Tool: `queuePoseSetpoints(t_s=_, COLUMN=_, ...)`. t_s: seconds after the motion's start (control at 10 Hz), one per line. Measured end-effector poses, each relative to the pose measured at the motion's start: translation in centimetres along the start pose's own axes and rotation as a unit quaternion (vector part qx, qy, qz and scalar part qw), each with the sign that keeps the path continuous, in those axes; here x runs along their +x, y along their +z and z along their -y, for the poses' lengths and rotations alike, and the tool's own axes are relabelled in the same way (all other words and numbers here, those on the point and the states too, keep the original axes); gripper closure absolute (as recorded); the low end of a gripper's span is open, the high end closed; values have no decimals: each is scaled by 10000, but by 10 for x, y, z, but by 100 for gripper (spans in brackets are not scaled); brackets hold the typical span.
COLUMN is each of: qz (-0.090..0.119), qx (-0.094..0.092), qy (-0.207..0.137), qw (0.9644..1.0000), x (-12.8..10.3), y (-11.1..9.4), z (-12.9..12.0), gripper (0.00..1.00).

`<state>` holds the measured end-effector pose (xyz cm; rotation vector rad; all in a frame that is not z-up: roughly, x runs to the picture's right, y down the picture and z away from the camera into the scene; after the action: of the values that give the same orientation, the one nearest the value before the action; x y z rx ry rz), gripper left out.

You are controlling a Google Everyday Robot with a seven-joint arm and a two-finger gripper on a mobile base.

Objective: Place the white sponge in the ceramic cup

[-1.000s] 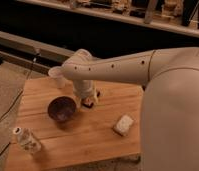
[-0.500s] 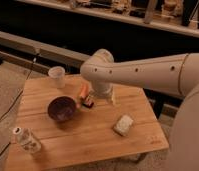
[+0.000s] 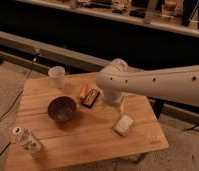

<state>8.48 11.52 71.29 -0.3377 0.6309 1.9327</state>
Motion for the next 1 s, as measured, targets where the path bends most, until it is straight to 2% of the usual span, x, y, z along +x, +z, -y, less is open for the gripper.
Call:
queuePoseSetpoints(t_s=0.2, qz=-19, qx=-55, qy=228, qw=9997, x=0, y=7, z=21, gripper=35)
queuePoseSetpoints(t_s=0.3, qz=-95, qx=-35, qy=327, qw=9994, x=1, y=16, z=35, gripper=35)
queuePoseSetpoints(t_s=0.4, qz=-187, qx=-2, qy=297, qw=9994, x=3, y=24, z=41, gripper=35)
queuePoseSetpoints(t_s=0.7, qz=-466, qx=132, qy=-37, qw=9988, x=7, y=50, z=39, gripper=35)
queuePoseSetpoints(t_s=1.0, qz=-630, qx=395, qy=-287, qw=9968, x=-1, y=69, z=34, gripper=35)
